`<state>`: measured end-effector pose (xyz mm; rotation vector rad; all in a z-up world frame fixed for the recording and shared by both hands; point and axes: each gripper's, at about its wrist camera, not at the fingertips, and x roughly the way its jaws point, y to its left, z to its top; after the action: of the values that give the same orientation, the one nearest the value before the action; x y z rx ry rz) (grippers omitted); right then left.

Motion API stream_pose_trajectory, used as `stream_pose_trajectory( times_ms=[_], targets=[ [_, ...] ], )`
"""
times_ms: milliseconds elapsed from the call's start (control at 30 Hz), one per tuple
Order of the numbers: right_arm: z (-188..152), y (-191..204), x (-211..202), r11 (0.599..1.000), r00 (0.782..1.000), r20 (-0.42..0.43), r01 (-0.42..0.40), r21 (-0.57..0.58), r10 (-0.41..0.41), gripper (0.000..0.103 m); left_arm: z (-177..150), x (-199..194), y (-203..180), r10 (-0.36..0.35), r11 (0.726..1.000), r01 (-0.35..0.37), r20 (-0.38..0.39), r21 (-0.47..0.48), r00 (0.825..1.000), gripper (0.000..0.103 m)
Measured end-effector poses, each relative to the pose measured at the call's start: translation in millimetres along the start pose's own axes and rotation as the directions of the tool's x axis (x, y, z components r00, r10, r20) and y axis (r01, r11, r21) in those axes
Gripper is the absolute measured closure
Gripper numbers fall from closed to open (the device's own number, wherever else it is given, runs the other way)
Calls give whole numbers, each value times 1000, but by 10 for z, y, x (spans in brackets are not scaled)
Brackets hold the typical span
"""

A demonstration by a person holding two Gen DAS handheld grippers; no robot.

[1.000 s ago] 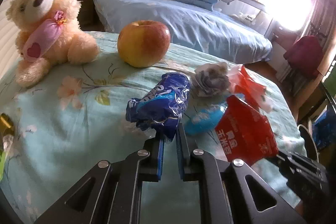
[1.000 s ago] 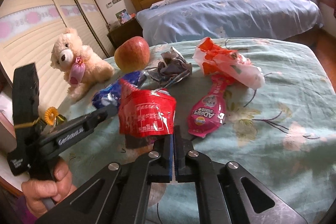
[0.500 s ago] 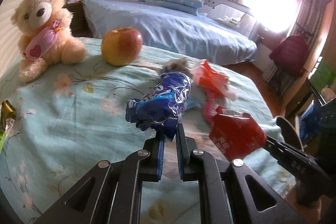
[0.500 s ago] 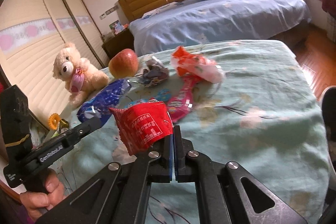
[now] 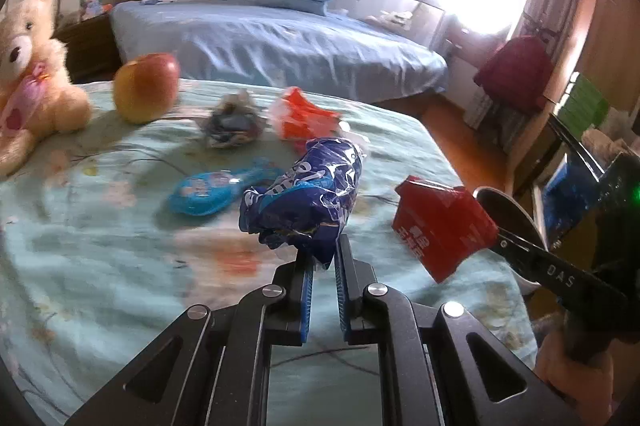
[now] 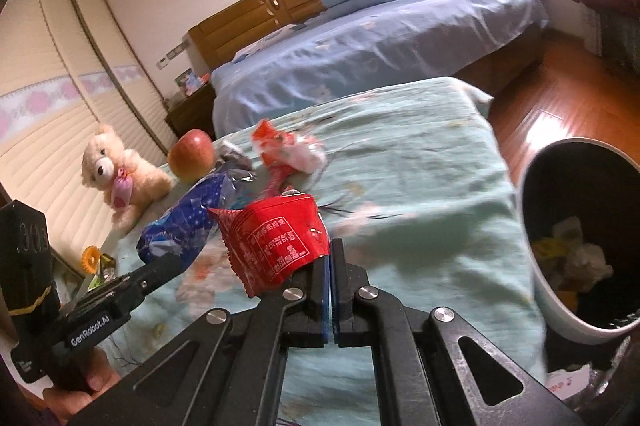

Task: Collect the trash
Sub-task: 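Carry the blue wrapper and red snack bag over the bin with both tools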

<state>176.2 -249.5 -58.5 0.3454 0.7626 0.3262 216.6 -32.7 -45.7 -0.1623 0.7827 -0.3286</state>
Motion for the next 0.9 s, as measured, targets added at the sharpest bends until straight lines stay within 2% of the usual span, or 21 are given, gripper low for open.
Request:
stream_pose_trajectory(
  times_ms=[900],
  targets=[
    [-20, -871, -471, 984, 990, 56, 121, 133, -130, 103, 99, 633, -895, -109, 985, 116, -62, 125, 992, 94]
  ],
)
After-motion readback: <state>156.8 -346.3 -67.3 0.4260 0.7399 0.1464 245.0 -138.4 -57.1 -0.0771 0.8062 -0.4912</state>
